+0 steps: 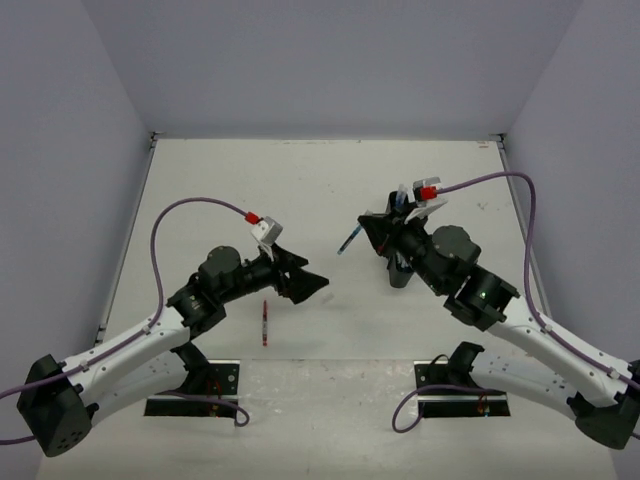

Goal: Sort the stationery into containers
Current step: Place the pen in the storage box, then pick up the pen from the corner of the board, then pick up the pen cap from the center of the board.

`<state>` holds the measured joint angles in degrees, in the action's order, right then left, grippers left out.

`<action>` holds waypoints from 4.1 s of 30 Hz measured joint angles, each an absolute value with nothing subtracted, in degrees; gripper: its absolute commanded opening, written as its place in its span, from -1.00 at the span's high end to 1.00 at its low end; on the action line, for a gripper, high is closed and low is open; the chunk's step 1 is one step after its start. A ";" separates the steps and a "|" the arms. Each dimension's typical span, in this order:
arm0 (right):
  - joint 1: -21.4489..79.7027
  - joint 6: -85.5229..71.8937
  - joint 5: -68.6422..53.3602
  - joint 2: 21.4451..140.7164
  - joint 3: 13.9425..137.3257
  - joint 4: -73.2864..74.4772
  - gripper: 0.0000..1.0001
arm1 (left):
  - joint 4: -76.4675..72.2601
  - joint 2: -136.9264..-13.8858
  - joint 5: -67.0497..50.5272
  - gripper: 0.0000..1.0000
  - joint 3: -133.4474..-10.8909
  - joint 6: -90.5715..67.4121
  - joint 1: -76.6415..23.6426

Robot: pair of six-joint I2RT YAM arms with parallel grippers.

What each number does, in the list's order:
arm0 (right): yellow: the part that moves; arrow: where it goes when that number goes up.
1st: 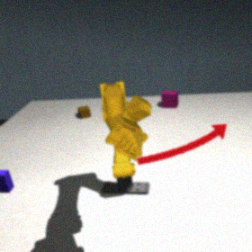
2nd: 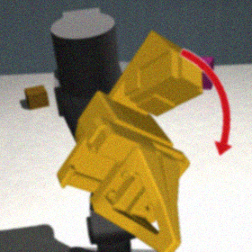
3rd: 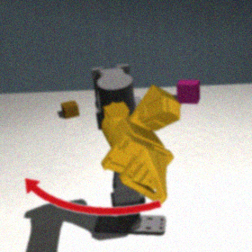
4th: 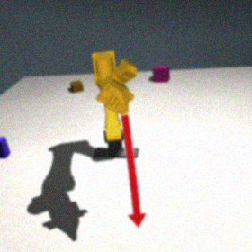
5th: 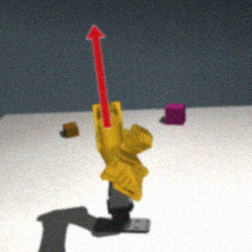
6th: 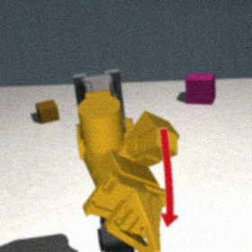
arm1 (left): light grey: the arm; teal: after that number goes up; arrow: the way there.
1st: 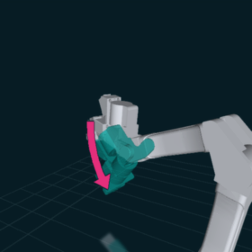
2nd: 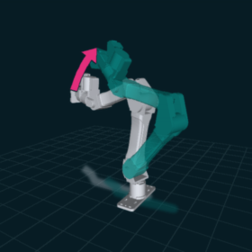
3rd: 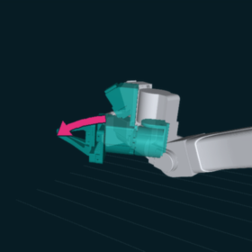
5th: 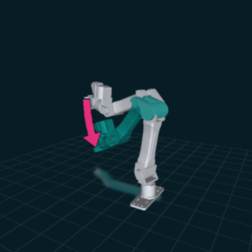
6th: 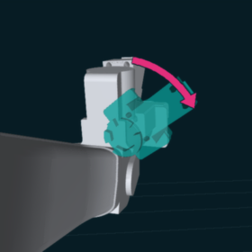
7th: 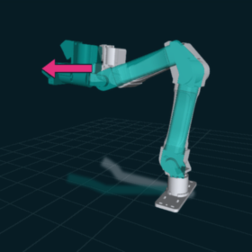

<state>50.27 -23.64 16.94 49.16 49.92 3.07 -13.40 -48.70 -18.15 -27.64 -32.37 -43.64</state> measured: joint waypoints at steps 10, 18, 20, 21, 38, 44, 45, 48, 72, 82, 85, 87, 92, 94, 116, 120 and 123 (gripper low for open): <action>28.81 -20.07 30.57 62.44 56.38 7.09 1.00 | 11.86 -41.82 12.46 -1.00 -33.43 -33.98 -43.53; 21.07 -18.70 29.06 77.85 64.97 6.69 1.00 | 17.91 -41.13 15.64 -1.00 -33.43 -34.52 -43.53; 20.54 -18.29 28.46 81.35 66.37 6.57 1.00 | 18.28 -41.30 15.64 -1.00 -33.43 -34.52 -43.53; 20.49 -18.11 28.11 82.93 66.83 6.50 1.00 | 18.56 -41.40 15.66 -1.00 -33.43 -34.52 -43.53; 20.51 -20.67 23.44 88.12 64.03 6.46 -0.01 | 27.48 -45.77 22.61 -0.95 -32.42 -44.98 -43.55; 20.55 -21.76 21.91 86.32 63.66 8.93 -0.09 | 29.44 -47.17 21.80 -0.83 -28.86 -49.76 -43.55; 20.63 -22.04 21.47 85.25 63.68 9.98 -0.11 | 29.50 -47.43 21.36 -0.82 -27.98 -50.50 -43.58; 21.05 -22.90 20.90 81.11 63.91 13.27 -0.13 | 29.90 -49.83 20.37 -0.76 -25.70 -52.12 -44.06; 32.13 -25.00 10.20 64.88 65.46 27.61 -0.09 | 35.54 -65.54 25.36 0.23 -28.27 -64.35 -57.43; 36.48 -28.81 5.51 61.79 61.69 28.28 -0.17 | 34.82 -69.53 27.35 0.99 -29.79 -65.18 -59.52; 38.06 -29.59 6.67 61.14 61.69 30.28 -0.75 | 34.77 -69.89 27.39 1.00 -29.99 -65.16 -59.86; 38.26 -30.13 6.87 59.91 61.65 30.91 -0.98 | 34.79 -70.02 27.35 1.00 -30.09 -64.95 -59.96; 38.23 -32.89 -3.37 53.17 53.69 22.00 -0.93 | 34.75 -66.72 24.46 1.00 -29.67 -63.59 -60.75; 39.46 -34.61 -5.35 53.69 52.21 21.35 -0.84 | 35.93 -61.46 23.34 1.00 -29.32 -61.68 -61.26; 58.50 -79.41 19.86 100.33 68.26 42.88 -0.38 | 41.26 -34.43 25.79 1.00 -52.02 -30.34 -61.58; 58.50 -82.96 19.69 104.14 73.71 46.35 -0.13 | 41.47 -29.97 25.29 1.00 -50.70 -28.77 -61.58; 58.50 -85.22 19.13 105.08 74.72 47.58 -0.03 | 40.77 -27.35 24.88 1.00 -50.63 -27.88 -61.58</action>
